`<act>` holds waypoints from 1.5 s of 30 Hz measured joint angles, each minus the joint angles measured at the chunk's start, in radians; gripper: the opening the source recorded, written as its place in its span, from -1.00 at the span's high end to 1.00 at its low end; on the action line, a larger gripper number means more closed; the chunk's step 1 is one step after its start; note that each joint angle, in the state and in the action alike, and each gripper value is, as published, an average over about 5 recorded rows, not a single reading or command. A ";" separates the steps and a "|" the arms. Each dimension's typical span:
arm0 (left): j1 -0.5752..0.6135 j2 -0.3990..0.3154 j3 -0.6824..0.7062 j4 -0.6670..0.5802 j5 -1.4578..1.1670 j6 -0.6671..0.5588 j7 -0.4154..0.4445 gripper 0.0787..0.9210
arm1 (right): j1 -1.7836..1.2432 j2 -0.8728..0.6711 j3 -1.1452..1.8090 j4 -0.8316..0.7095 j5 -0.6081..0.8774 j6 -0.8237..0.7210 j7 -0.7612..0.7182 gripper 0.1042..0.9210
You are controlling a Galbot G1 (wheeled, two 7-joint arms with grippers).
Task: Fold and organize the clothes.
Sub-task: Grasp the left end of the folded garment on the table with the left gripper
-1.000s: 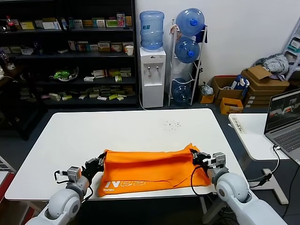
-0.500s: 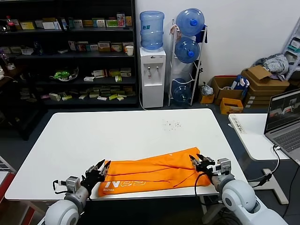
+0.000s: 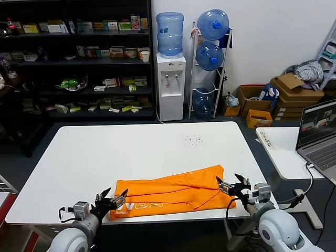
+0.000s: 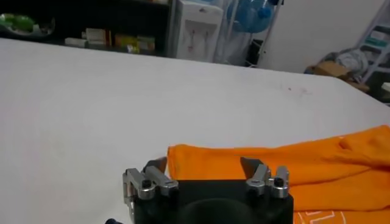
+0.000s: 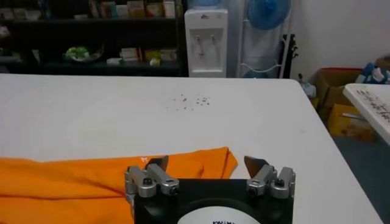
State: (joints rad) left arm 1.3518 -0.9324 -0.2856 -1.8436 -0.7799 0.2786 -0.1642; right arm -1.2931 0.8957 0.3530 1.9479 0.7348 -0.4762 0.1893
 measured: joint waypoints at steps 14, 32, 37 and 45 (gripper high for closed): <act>-0.052 0.017 0.035 0.083 -0.064 0.055 -0.011 -0.74 | -0.036 0.014 0.037 0.016 -0.012 0.002 -0.002 -0.76; -0.068 0.017 0.070 0.098 -0.086 0.072 -0.012 0.41 | -0.040 0.017 0.043 0.017 -0.014 0.001 -0.006 -0.76; -0.069 0.011 0.077 0.093 -0.091 0.076 -0.015 0.74 | -0.039 0.017 0.043 0.017 -0.014 0.001 -0.006 -0.76; -0.071 0.005 0.077 0.089 -0.092 0.075 -0.021 0.93 | -0.038 0.021 0.043 0.017 -0.014 0.003 -0.006 -0.76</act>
State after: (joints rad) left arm 1.2811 -0.9277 -0.2085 -1.7547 -0.8722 0.3532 -0.1853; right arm -1.3307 0.9167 0.3961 1.9653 0.7207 -0.4729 0.1828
